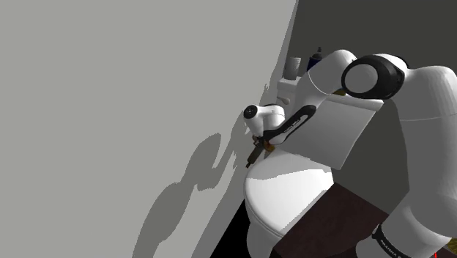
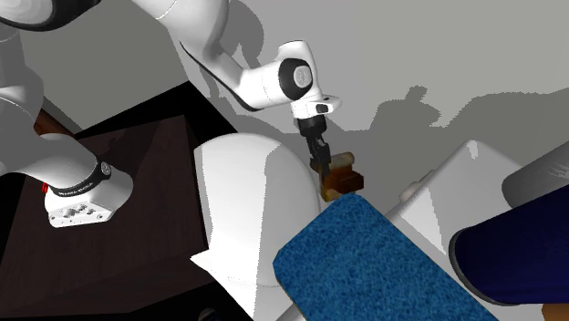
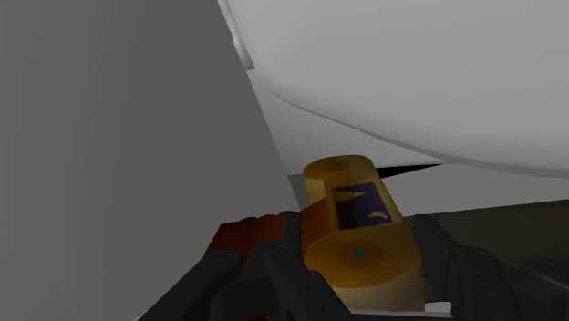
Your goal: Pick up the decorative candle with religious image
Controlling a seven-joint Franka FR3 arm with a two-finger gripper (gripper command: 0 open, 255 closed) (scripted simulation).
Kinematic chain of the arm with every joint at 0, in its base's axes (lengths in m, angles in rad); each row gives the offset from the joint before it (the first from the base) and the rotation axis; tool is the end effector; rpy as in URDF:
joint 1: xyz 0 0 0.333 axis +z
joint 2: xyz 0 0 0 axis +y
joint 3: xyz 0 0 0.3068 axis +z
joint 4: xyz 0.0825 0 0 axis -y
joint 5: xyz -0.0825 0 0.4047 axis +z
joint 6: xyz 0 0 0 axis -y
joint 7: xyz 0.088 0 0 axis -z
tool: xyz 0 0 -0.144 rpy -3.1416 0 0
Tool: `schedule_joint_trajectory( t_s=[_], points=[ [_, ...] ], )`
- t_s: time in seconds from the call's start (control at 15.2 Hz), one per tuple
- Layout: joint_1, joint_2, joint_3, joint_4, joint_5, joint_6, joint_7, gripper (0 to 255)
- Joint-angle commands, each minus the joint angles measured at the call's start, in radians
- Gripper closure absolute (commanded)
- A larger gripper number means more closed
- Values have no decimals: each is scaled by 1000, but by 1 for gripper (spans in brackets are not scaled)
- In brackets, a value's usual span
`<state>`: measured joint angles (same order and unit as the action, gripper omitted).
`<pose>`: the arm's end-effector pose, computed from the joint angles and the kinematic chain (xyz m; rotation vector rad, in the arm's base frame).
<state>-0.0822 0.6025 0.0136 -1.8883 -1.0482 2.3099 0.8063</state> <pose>0.6277 -0.0840 0.1236 2.4434 -0.0841 0.1266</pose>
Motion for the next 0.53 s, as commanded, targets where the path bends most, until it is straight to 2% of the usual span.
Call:
schedule_joint_trajectory(
  t_s=[0.0,0.46],
  points=[
    [-1,-25,4,-3,10,-10,-14,255],
    [-9,-97,19,-20,47,-46,-71,255]
  ],
)
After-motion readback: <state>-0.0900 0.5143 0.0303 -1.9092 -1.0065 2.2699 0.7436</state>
